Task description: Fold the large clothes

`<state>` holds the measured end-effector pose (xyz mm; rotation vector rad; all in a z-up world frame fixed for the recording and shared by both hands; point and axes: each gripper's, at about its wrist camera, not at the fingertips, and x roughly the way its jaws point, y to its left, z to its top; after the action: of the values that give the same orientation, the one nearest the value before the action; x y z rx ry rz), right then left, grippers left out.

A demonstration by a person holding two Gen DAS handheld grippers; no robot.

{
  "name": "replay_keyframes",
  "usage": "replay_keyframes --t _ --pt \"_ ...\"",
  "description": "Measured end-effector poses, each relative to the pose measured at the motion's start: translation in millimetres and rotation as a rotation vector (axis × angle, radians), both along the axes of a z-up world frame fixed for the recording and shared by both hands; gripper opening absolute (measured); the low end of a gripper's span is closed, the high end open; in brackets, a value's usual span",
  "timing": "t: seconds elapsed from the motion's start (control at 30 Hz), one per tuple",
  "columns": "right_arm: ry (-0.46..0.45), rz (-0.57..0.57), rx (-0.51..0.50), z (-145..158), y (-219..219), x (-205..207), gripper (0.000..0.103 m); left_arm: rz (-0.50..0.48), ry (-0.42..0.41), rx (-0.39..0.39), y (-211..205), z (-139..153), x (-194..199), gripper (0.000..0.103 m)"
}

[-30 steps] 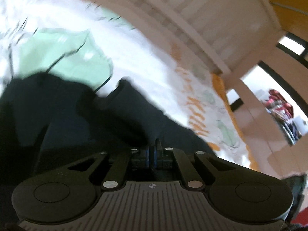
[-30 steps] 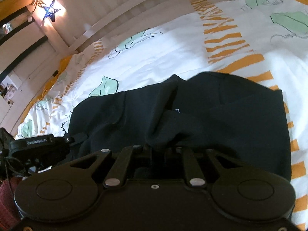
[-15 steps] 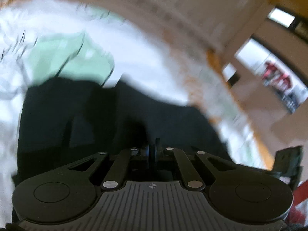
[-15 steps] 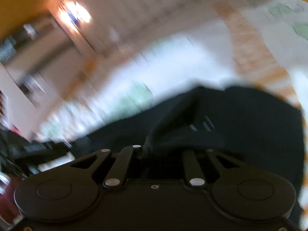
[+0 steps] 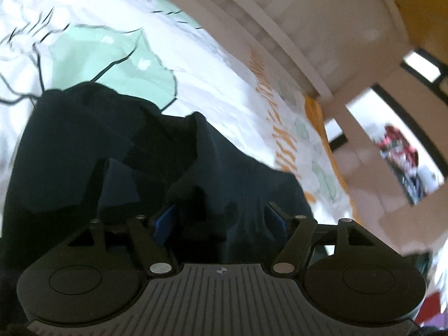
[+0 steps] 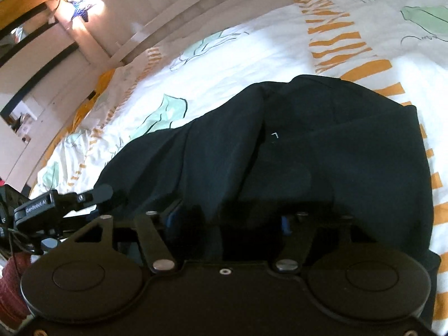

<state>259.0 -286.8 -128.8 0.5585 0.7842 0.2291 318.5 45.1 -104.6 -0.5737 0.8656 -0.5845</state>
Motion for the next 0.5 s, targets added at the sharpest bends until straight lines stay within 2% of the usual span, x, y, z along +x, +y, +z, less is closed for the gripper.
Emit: replay_keyframes --t 0.1,0.13,0.2,0.27,0.33,0.43,0.5 --pt "0.013 -0.011 0.005 -1 -2 4 0.066 0.041 0.047 -0.050 1 -6 14 0.071" --pt "0.017 -0.010 -0.013 -2 -1 5 0.064 0.045 0.055 -0.059 2 -9 17 0.072" --pt "0.042 0.001 -0.111 -2 5 5 0.047 0.052 0.062 -0.058 2 -9 25 0.073" --pt "0.039 0.016 -0.136 -3 7 4 0.046 0.062 0.045 -0.051 1 -6 30 0.073" --pt "0.042 0.012 -0.115 -4 3 3 0.046 0.088 -0.010 -0.060 3 0 33 0.073" --pt "0.039 0.017 -0.116 -5 3 2 0.046 0.198 -0.154 -0.093 17 14 30 0.074" --pt "0.036 0.021 -0.115 -5 3 2 0.045 0.250 -0.190 -0.090 25 22 28 0.074"
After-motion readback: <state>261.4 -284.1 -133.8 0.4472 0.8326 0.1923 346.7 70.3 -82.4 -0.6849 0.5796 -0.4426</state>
